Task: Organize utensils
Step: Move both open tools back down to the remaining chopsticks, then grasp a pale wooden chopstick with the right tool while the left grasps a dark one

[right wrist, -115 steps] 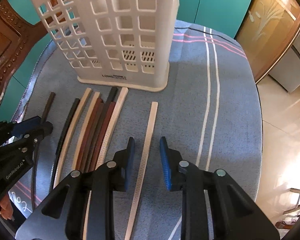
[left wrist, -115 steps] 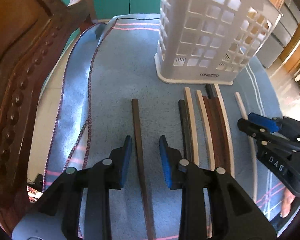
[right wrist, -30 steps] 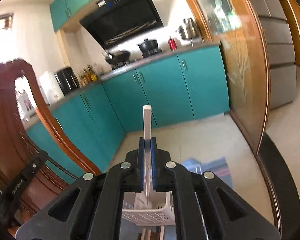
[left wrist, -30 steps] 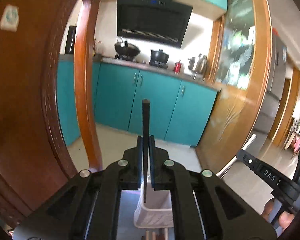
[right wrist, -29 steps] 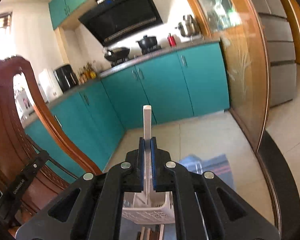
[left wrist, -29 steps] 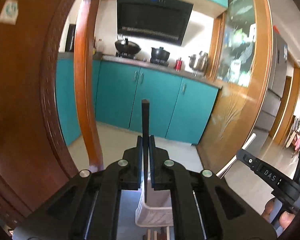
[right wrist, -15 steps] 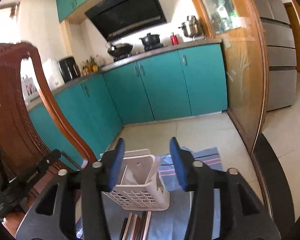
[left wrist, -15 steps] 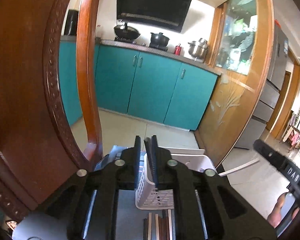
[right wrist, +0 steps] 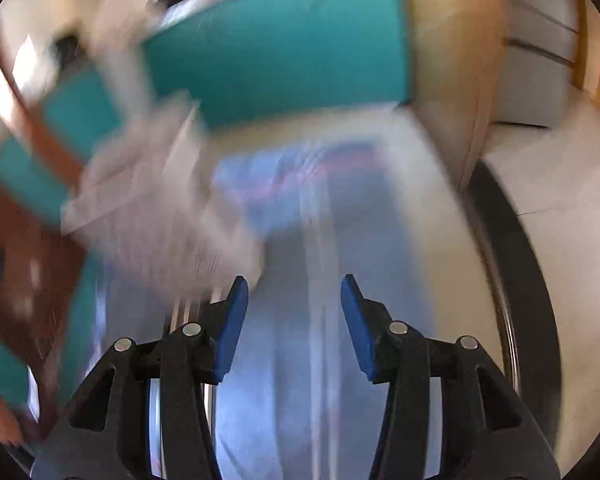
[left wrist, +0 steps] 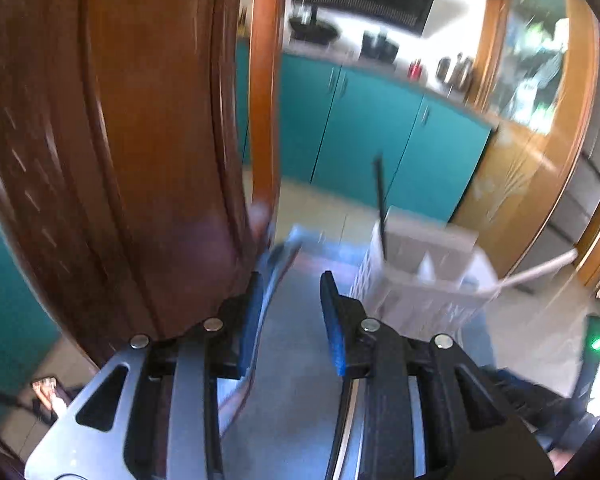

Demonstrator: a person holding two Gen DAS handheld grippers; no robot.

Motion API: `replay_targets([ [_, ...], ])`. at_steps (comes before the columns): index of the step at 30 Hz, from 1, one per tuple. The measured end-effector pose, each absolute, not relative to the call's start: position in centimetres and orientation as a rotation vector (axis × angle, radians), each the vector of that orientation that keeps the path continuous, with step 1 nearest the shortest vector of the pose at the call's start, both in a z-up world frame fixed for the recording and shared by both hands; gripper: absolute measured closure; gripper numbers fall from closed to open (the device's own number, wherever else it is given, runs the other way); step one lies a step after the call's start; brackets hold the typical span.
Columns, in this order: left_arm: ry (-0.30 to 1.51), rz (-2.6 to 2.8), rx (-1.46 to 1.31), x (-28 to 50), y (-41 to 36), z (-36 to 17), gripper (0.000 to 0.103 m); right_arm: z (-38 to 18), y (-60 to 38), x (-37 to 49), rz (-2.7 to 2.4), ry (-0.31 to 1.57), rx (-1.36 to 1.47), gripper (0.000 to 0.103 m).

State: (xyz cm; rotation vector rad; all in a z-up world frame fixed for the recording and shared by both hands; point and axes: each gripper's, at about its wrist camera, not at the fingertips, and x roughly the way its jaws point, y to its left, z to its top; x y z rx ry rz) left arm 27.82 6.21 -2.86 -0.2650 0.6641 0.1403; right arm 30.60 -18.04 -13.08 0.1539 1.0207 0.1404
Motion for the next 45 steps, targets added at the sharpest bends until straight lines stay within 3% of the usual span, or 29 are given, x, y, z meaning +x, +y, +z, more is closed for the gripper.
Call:
replay_targets([
  [6, 0.753, 0.132, -0.238, 28.4, 5.4, -4.7, 0.072, -18.2, -11.0, 30.3, 0.204, 1.158, -0.071, 0.064],
  [15, 0.835, 0.101, -0.187, 29.1, 4.8, -6.2, 0.066, -18.2, -10.7, 30.7, 0.201, 1.195, -0.034, 0.065],
  [16, 0.844, 0.100, -0.184, 29.1, 4.8, -6.4, 0.065, -18.2, -11.2, 30.8, 0.174, 1.208, -0.062, 0.067],
  [17, 0.855, 0.099, -0.180, 29.2, 4.8, -6.6, 0.064, -18.2, -11.3, 30.7, 0.163, 1.201, -0.084, 0.075],
  [24, 0.909, 0.100, -0.185, 29.4, 5.1, -7.7, 0.060, -17.2, -12.1, 30.9, 0.232, 1.148, 0.095, 0.075],
  [32, 0.934, 0.088, -0.148, 29.4, 4.2, -8.8, 0.056, -17.9, -7.9, 32.0, 0.143, 1.080, -0.156, 0.075],
  [37, 0.974, 0.068, -0.119, 29.7, 3.7, -9.9, 0.053, -18.6, -8.7, 32.6, 0.157, 1.153, -0.136, 0.076],
  [40, 1.011, 0.014, -0.108, 29.9, 3.0, -10.8, 0.052, -18.5, -9.6, 32.6, 0.159, 1.173, -0.127, 0.088],
  [45, 1.096, -0.065, -0.043, 30.1, 0.8, -13.0, 0.053, -18.0, -12.3, 32.4, 0.134, 1.170, -0.108, 0.096],
])
